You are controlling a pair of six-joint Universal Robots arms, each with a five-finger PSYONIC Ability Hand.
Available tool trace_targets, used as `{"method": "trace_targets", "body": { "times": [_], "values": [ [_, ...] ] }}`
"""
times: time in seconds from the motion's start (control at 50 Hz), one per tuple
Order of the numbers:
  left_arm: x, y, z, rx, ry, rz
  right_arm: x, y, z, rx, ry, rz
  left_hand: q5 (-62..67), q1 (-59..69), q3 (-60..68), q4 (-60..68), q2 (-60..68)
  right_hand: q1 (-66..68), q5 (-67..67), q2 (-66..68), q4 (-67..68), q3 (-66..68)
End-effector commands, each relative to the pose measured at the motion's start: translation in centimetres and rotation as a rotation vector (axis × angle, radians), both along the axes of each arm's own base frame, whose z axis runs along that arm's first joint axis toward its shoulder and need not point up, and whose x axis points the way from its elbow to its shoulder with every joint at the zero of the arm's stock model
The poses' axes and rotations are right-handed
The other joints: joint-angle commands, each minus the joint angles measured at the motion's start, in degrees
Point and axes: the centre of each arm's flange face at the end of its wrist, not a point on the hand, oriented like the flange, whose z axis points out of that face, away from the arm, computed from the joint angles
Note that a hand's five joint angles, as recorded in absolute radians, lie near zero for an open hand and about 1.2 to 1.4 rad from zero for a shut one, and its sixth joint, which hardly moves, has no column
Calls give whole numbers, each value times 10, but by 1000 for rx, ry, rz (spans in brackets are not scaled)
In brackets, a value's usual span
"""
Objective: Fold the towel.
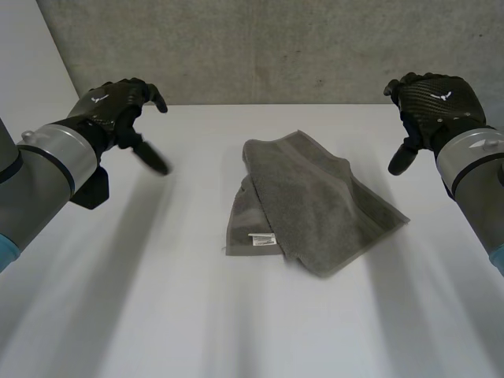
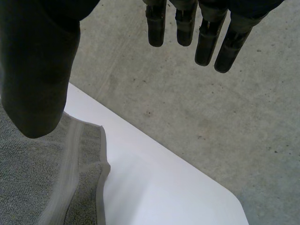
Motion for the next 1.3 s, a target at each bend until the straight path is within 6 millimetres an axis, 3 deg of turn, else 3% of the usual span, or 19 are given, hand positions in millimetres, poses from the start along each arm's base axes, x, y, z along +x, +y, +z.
{"method": "trace_targets", "body": {
  "times": [0.02, 0.14, 0.24, 0.28, 0.3, 0.4, 0.56, 0.76, 1.08, 1.3],
  "values": [
    [-1, 1, -3, 6, -5, -5, 0, -2, 0, -1, -2, 17, -26, -40, -41, -43, -38, -31, -33, -41, -47, -40],
    [-6, 4, -14, 19, -18, -32, 5, 0, 0, 2, 11, 79, -12, -27, -28, -29, -24, -31, -33, -41, -47, -40],
    [-25, 8, -40, 31, -60, -95, 12, -1, -14, 70, 36, 155, -12, -27, -28, -29, -24, -31, -33, -41, -47, -40],
    [-44, 16, -63, 39, -108, -159, 11, -3, -20, 95, 43, 160, -9, -23, -24, -26, -21, -31, -33, -41, -47, -40],
    [-44, 16, -63, 39, -108, -159, 11, -4, -24, 115, 50, 165, -9, -23, -24, -26, -21, -31, -33, -41, -47, -40],
    [-68, 21, -112, 53, -235, -244, 11, -6, -33, 138, 70, 167, 3, -12, -13, -14, -9, -31, -33, -41, -47, -40],
    [-89, 11, -152, 42, -309, -287, 11, -8, -39, 152, 79, 167, 85, 71, 70, 68, 73, -31, -33, -41, -47, -40],
    [-103, -3, -171, 42, -304, -293, 12, -9, -46, 171, 90, 168, 111, 96, 95, 94, 98, -31, -33, -41, -47, -40],
    [-131, 15, -185, 32, -304, -372, 13, -10, -62, 192, 147, 175, 144, 130, 129, 127, 132, -31, -33, -41, -47, -40],
    [-136, 16, -196, 44, -308, -383, 13, -10, -64, 199, 150, 177, 393, 379, 378, 376, 381, -31, -33, -41, -47, -40]
  ]
}}
